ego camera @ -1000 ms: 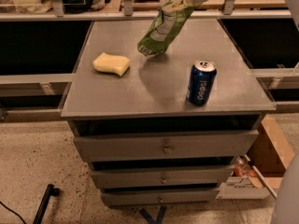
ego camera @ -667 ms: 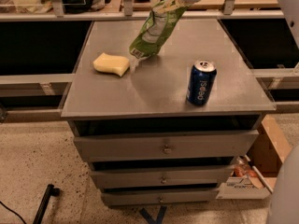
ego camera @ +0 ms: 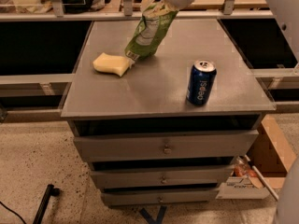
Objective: Move green rice chip bag near sponge
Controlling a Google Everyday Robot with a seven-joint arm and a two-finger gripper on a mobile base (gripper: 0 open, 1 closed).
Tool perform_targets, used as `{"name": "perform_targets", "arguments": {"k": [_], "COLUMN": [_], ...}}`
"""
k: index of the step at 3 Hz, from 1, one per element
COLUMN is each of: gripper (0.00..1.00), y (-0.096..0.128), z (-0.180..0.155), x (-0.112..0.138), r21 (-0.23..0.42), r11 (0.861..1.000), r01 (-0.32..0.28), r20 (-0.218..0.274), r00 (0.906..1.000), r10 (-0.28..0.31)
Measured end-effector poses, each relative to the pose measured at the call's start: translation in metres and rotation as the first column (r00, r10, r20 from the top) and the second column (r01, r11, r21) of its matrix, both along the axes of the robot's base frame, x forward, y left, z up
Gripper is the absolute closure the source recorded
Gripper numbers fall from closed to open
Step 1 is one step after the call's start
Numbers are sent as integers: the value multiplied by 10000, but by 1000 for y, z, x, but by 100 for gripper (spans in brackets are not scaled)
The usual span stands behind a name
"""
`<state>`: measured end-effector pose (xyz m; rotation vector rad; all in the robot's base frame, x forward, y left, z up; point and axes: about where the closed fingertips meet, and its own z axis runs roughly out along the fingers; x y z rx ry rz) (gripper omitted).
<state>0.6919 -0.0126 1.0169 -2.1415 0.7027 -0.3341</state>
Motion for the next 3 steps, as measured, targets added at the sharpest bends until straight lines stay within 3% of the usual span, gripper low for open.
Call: {"name": "perform_targets", "arguments": {"k": [3], "gripper": [100], "y": [15], "z": [-11], "x": [-4], "r21": [737], "r11": [9971], "r01": [-202], "r20": [68], "r00": [9998], "r10": [198]}}
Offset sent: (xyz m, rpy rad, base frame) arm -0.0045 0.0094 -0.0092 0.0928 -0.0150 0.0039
